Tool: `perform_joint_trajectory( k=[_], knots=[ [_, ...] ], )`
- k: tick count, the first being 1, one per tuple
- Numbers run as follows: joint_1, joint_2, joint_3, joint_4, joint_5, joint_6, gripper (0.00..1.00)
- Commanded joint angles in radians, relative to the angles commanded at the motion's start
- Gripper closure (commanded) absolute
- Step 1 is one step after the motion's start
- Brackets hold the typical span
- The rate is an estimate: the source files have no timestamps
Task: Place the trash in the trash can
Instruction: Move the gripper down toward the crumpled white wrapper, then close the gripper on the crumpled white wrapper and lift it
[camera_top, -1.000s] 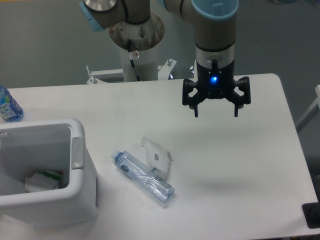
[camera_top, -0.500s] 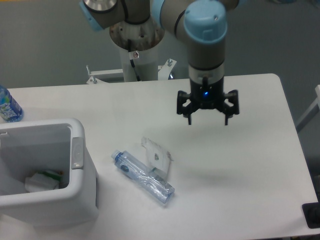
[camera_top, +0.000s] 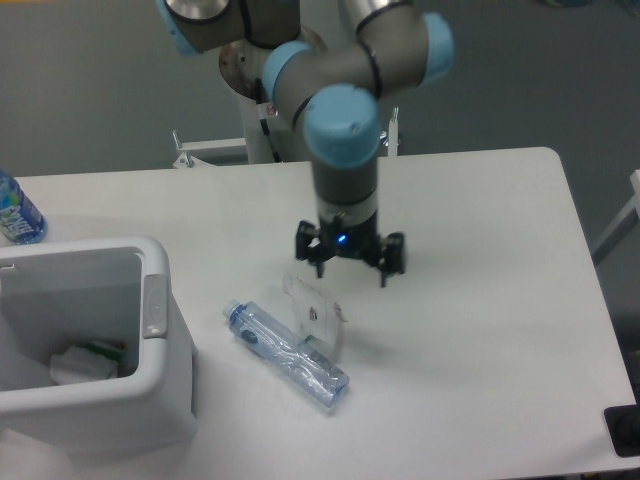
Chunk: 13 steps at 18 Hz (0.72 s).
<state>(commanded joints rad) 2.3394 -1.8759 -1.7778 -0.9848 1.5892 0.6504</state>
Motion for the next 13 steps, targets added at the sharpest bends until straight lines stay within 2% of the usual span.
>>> perform_joint_trajectory(
  k=[3,7,12,13],
  knots=[
    [-0.009,-0.023,-0.032,0.011,0.0,-0.003,0.0],
    [-0.031,-0.072,-0.042,0.055,0.0,-0.011,0.0],
    [-0.035,-0.095,-0.04,0.066,0.008,-0.018,0.01],
    [-0.035,-0.095,-0.035,0.064,0.009,-0.018,0.15]
  ],
)
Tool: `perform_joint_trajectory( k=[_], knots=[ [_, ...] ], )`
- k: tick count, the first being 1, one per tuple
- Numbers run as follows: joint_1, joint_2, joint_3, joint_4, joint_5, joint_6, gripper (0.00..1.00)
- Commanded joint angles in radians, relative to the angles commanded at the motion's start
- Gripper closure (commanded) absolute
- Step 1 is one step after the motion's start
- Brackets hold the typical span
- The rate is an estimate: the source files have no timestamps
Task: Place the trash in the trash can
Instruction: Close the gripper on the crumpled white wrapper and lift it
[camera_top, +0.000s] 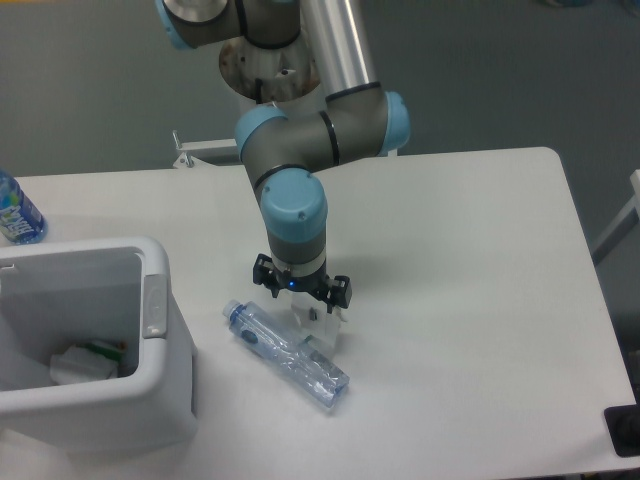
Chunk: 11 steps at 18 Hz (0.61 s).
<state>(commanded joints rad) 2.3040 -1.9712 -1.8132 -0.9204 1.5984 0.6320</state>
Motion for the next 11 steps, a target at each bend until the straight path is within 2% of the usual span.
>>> perform_joint_trajectory(
  k=[1,3,5,6,11],
  knots=[
    [0.0,0.0,0.002,0.0,0.002,-0.002,0.32],
    [0.002,0.0,0.005,0.003,0.009,-0.006,0.51],
    [0.002,0.002,0.005,0.002,0.026,-0.012,0.81],
    [0.002,0.002,0.005,0.0,0.038,-0.012,0.88],
    [0.029,0.023,0.002,-0.014,0.071,0.018,0.92]
  ],
)
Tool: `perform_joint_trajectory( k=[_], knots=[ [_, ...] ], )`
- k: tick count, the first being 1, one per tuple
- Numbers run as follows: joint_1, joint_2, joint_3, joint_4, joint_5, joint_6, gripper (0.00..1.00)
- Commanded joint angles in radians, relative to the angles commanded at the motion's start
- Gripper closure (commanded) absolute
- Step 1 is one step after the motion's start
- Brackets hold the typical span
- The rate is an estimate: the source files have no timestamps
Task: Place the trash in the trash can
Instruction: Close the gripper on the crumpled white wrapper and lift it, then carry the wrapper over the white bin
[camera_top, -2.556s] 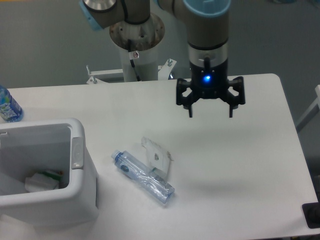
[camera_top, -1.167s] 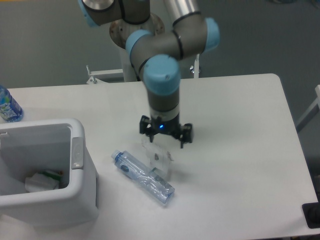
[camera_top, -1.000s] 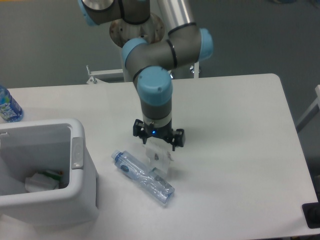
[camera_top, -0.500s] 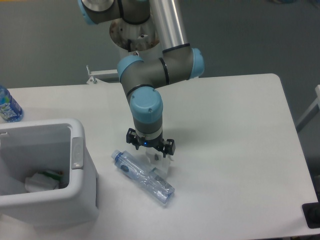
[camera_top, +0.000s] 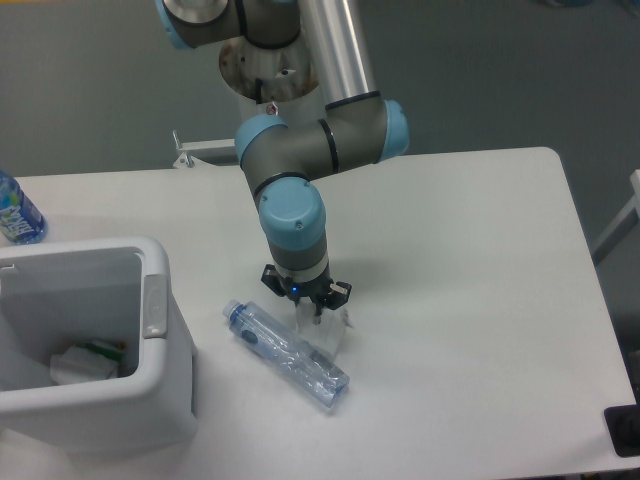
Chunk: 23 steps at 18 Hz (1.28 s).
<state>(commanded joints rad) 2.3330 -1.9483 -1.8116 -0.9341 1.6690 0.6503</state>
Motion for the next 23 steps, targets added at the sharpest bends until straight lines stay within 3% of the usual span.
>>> perform_joint_trajectory(
  k=[3,11,15,19,23],
  knots=[
    [0.041,0.044,0.002,-0.024,-0.009,0.113,1.0],
    [0.158,0.193,0.032,-0.248,-0.055,0.321,1.0],
    [0.221,0.241,0.115,-0.262,-0.188,0.322,1.0],
    [0.301,0.264,0.23,-0.264,-0.441,0.2,1.0],
    [0.316,0.272,0.294,-0.253,-0.566,-0.013,1.0]
  ],
)
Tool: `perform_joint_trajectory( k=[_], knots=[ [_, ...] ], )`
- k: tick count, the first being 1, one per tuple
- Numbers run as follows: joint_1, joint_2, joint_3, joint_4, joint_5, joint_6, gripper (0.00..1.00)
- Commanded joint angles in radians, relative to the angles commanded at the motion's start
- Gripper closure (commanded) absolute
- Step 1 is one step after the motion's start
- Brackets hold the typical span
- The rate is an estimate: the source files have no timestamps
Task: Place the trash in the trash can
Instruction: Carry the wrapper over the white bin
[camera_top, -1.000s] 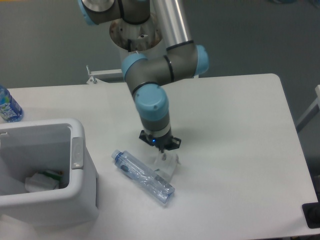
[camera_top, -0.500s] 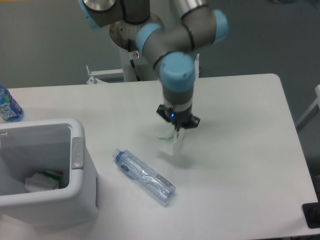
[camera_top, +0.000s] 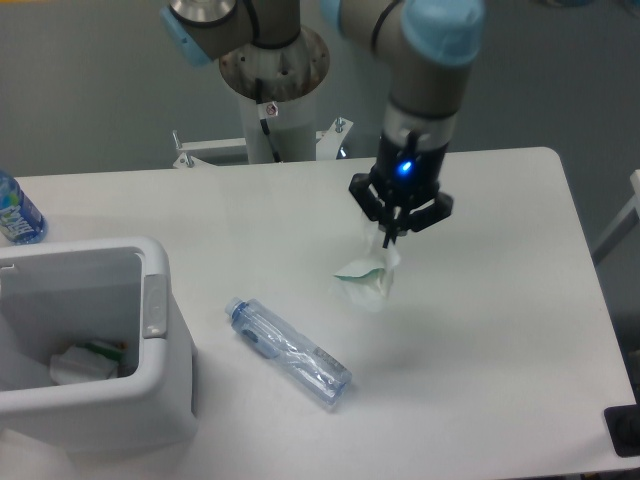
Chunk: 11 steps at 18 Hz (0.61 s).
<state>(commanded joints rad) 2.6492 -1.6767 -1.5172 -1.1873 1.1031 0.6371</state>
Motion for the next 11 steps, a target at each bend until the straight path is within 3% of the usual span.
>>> perform_joint_trajectory(
  k=[6,11],
  knots=[
    [-0.058,0.029,0.072,0.008,-0.163,-0.299,1.0],
    [-0.193,0.023,0.074,0.122,-0.18,-0.468,1.0]
  ],
)
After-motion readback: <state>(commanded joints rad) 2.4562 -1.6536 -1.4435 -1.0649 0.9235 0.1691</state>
